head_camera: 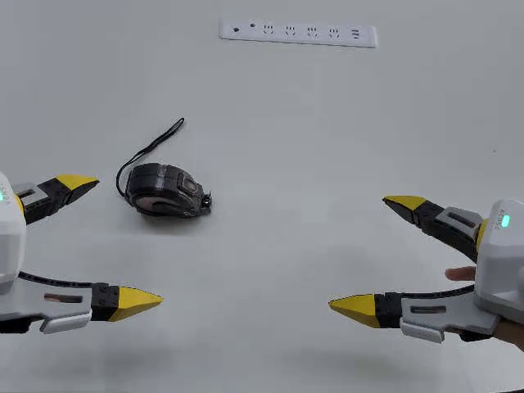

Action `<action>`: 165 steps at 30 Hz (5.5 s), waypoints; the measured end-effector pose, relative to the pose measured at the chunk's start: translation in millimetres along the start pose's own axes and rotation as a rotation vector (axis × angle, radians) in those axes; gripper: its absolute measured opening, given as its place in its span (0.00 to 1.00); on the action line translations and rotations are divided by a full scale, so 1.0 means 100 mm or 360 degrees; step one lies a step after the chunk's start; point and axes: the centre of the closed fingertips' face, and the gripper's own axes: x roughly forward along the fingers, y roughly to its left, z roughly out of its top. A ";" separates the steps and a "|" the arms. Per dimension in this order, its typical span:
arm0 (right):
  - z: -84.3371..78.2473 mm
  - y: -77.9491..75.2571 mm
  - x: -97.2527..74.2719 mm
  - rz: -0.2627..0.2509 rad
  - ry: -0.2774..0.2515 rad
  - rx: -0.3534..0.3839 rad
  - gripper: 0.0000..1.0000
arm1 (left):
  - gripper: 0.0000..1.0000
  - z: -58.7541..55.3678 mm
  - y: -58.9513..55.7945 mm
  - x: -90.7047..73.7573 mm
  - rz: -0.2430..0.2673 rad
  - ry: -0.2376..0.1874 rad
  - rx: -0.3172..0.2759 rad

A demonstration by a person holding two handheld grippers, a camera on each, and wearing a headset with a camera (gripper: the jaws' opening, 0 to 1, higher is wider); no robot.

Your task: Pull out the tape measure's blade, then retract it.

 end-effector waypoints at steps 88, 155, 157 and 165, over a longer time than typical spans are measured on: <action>0.43 0.14 1.77 0.0576 0.0047 -0.0531 0.34 | 0.29 -0.21 0.61 0.70 -0.0368 0.0394 0.0563; 0.41 0.21 1.98 0.0655 0.0099 -0.0578 0.11 | 0.28 -0.23 0.61 0.69 -0.0367 0.0349 0.0473; 0.40 0.21 1.97 0.0655 0.0101 -0.0582 0.11 | 0.28 -0.23 0.61 0.69 -0.0368 0.0347 0.0471; 0.39 0.18 1.93 0.0657 0.0102 -0.0594 0.11 | 0.28 -0.23 0.61 0.69 -0.0367 0.0346 0.0468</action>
